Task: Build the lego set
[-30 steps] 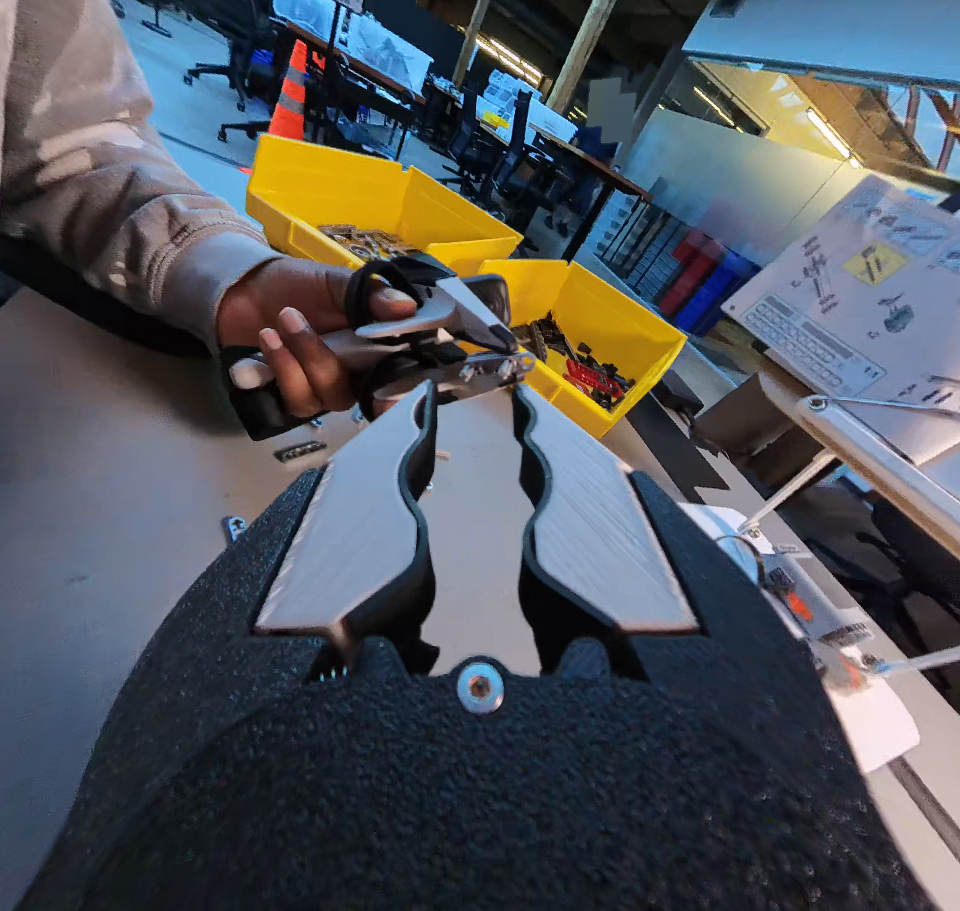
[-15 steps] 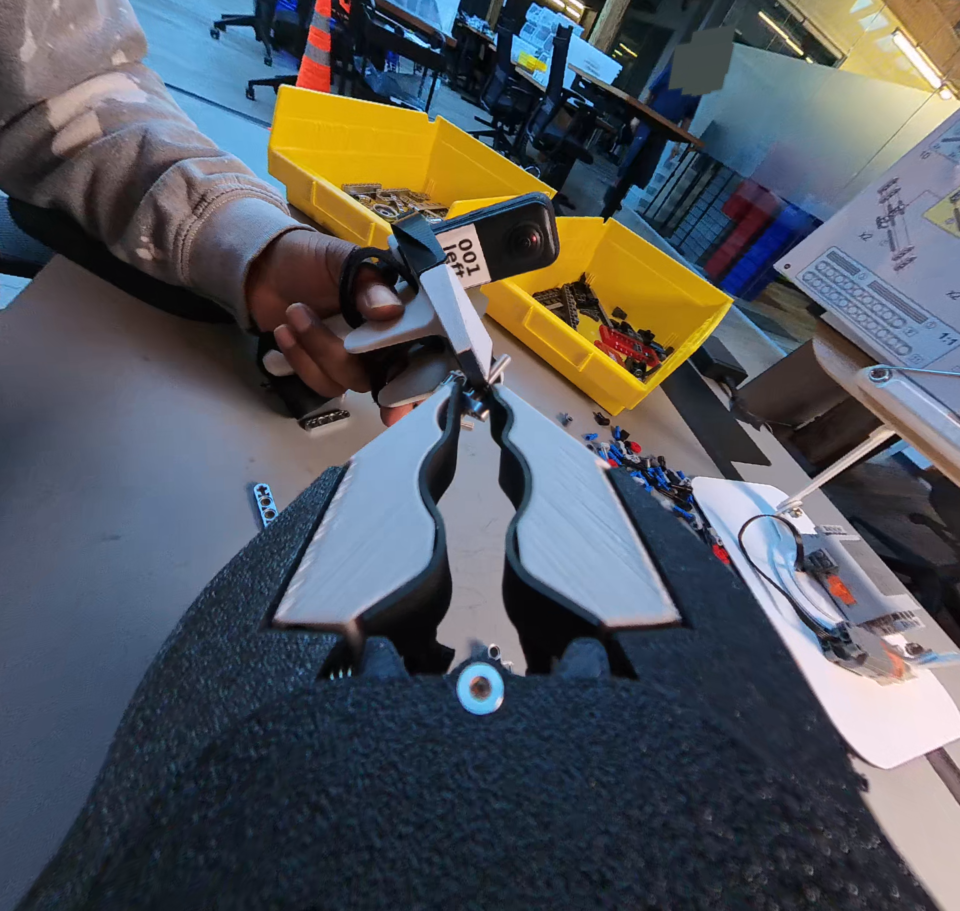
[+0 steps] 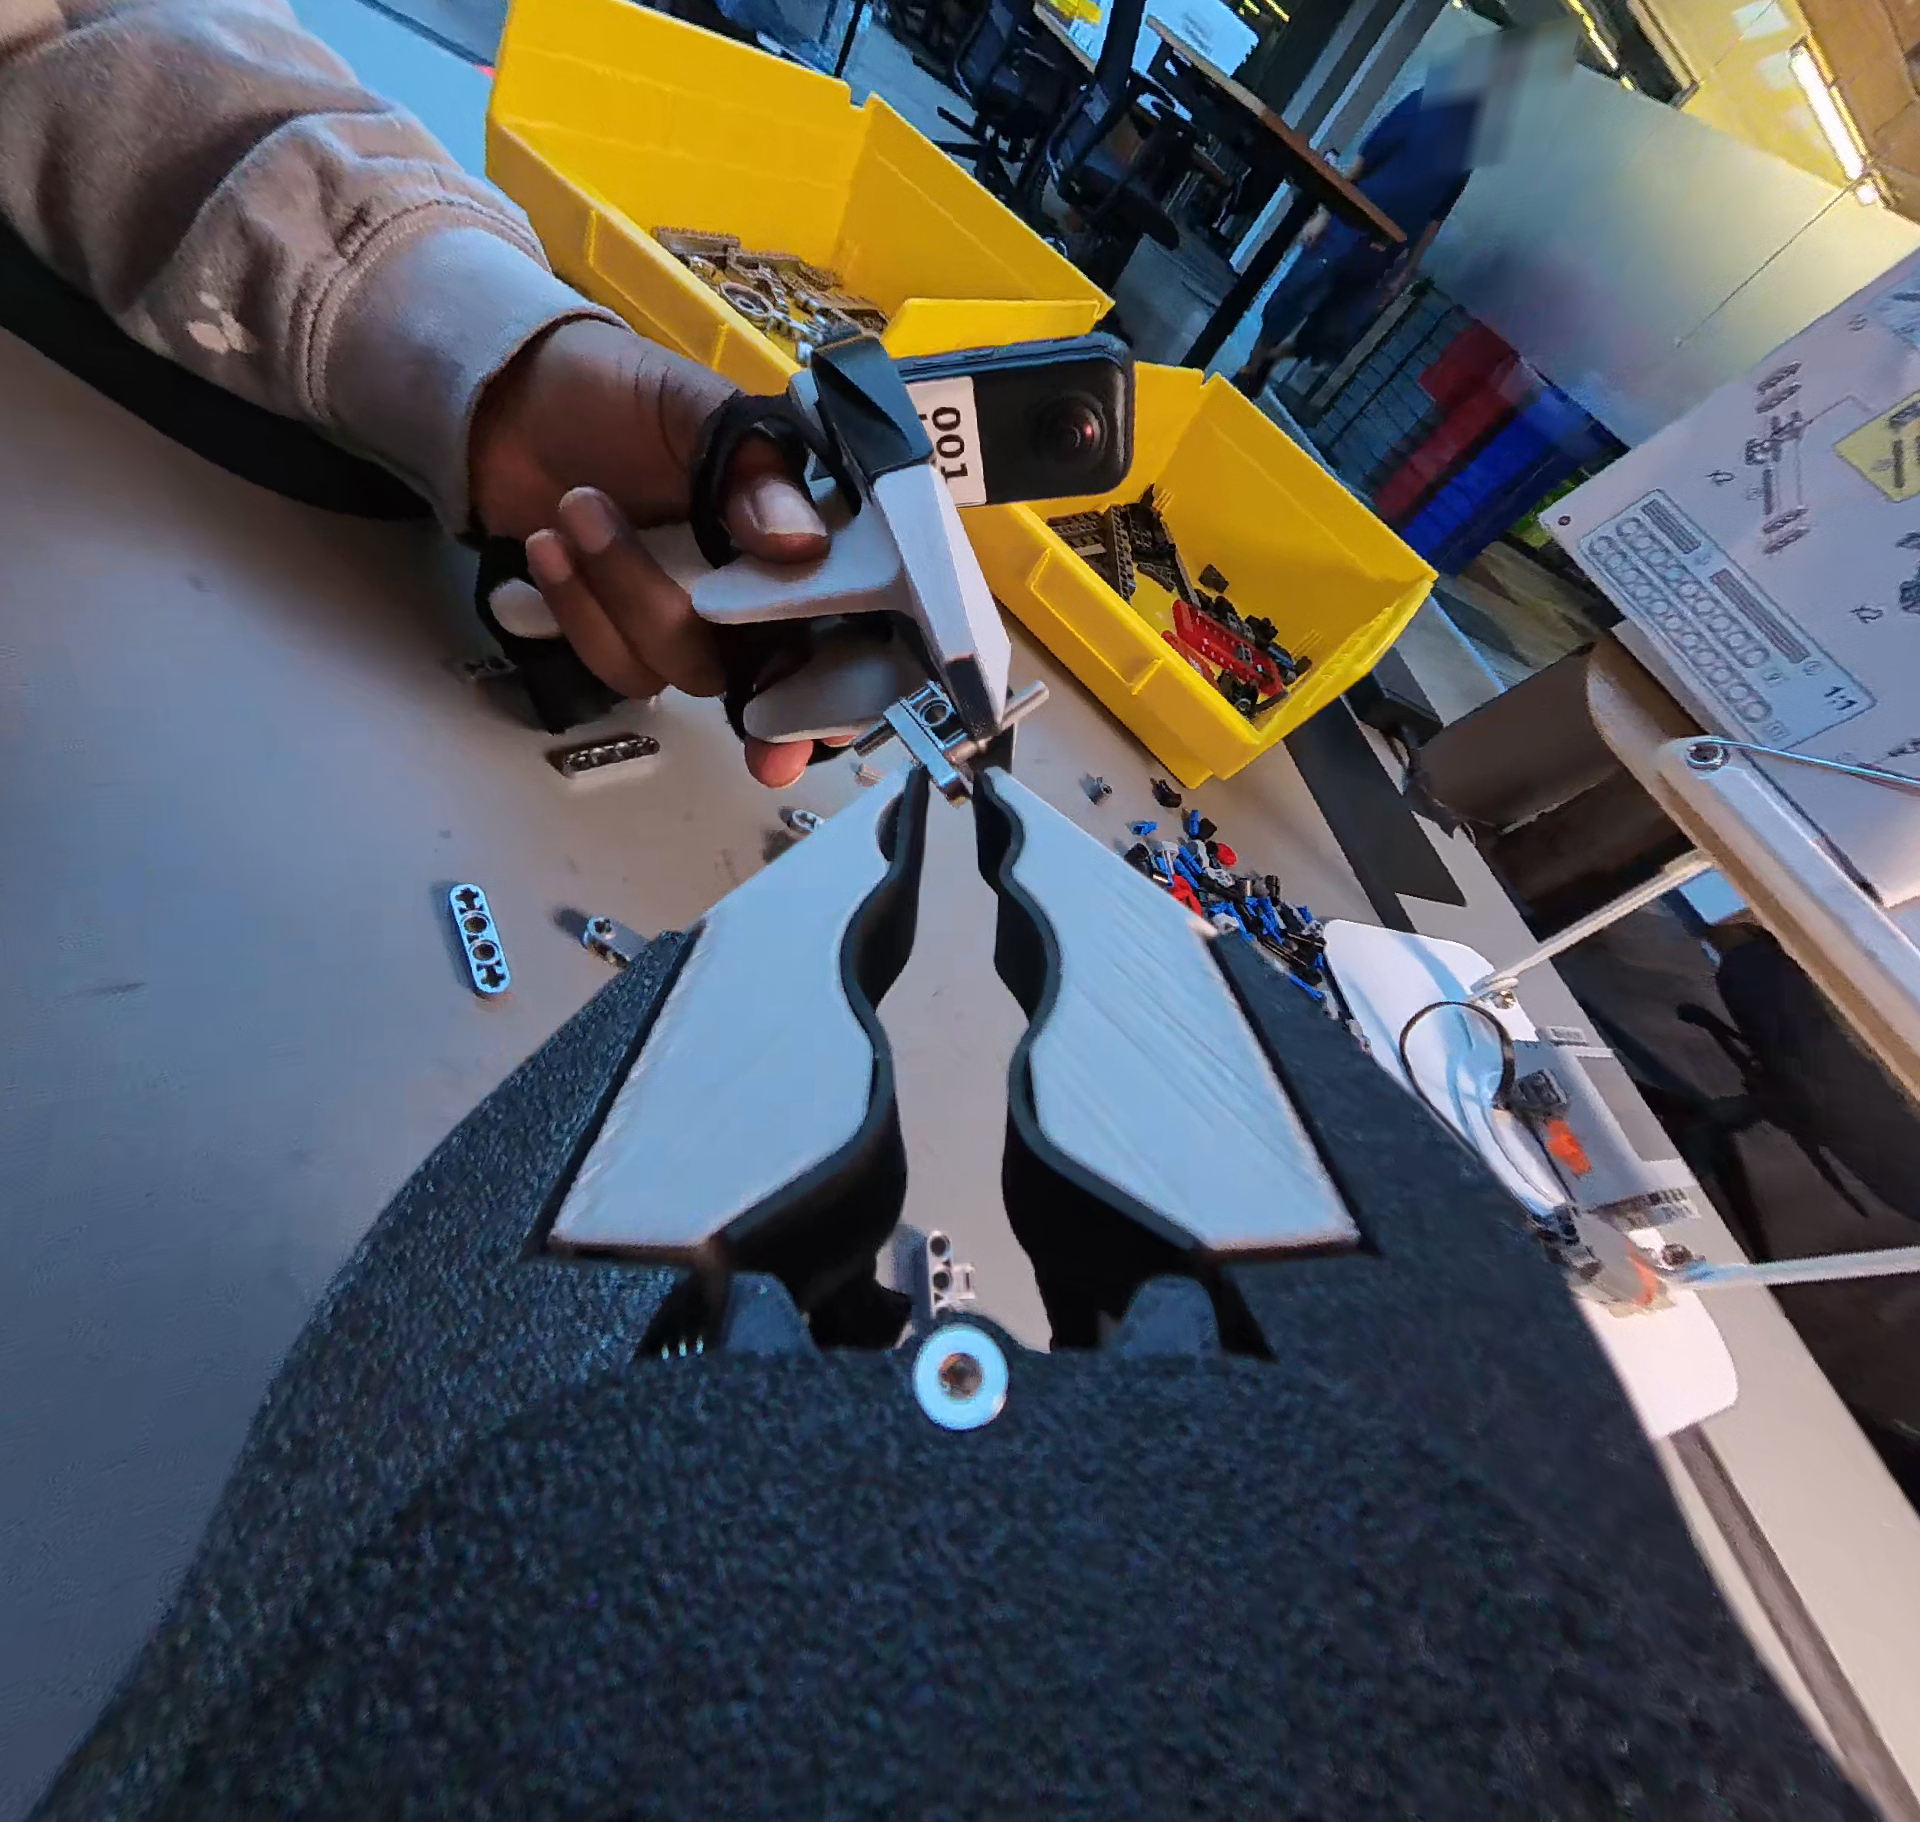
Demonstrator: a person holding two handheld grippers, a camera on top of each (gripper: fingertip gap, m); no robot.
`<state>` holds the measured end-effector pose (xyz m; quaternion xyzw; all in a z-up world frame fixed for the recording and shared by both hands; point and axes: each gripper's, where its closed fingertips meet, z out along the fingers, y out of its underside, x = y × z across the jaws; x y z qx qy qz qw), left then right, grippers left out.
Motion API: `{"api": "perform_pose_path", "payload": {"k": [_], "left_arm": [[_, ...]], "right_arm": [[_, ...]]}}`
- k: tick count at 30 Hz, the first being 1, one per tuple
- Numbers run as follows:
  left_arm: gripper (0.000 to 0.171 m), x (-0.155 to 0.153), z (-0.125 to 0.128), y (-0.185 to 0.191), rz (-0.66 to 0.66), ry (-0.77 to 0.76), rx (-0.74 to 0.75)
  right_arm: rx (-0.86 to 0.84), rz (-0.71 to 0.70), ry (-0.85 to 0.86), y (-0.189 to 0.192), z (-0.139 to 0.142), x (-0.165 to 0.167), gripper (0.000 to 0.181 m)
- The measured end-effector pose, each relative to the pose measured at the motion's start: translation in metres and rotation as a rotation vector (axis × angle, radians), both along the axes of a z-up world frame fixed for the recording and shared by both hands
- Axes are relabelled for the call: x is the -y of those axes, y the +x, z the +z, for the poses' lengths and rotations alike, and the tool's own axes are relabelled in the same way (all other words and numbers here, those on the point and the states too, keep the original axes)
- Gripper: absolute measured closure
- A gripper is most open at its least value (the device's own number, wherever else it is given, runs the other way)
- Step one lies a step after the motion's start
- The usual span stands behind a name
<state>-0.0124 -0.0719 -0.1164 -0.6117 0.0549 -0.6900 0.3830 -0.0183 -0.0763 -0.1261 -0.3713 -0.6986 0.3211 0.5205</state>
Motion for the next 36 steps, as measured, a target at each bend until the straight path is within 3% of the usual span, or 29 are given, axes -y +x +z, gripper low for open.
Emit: {"api": "perform_pose_path", "payload": {"k": [4, 9, 13, 17, 22, 26, 36], "left_arm": [[0.167, -0.003, 0.001, -0.004, 0.014, -0.031, 0.039], [0.152, -0.001, 0.027, -0.023, 0.087, 0.169, -0.024], [0.142, 0.006, 0.039, -0.030, 0.155, 0.392, -0.225], [0.137, 0.009, 0.031, -0.019, 0.197, 0.542, -0.449], [0.137, 0.016, 0.026, -0.010, 0.208, 0.688, -0.615], [0.149, 0.025, 0.027, -0.004, 0.172, 0.753, -0.639], [0.149, 0.027, 0.027, -0.004, 0.163, 0.759, -0.630]], "right_arm": [[0.007, 0.006, 0.010, -0.001, -0.002, 0.004, 0.178], [-0.067, 0.031, -0.223, 0.001, 0.013, -0.002, 0.179], [-0.139, 0.039, -0.355, 0.007, 0.028, -0.013, 0.179], [-0.155, 0.063, -0.366, 0.007, 0.033, -0.008, 0.179], [-0.141, 0.116, -0.351, 0.007, 0.033, 0.007, 0.179], [-0.120, 0.156, -0.354, 0.007, 0.031, 0.015, 0.179], [-0.118, 0.179, -0.371, 0.008, 0.033, 0.021, 0.179]]}}
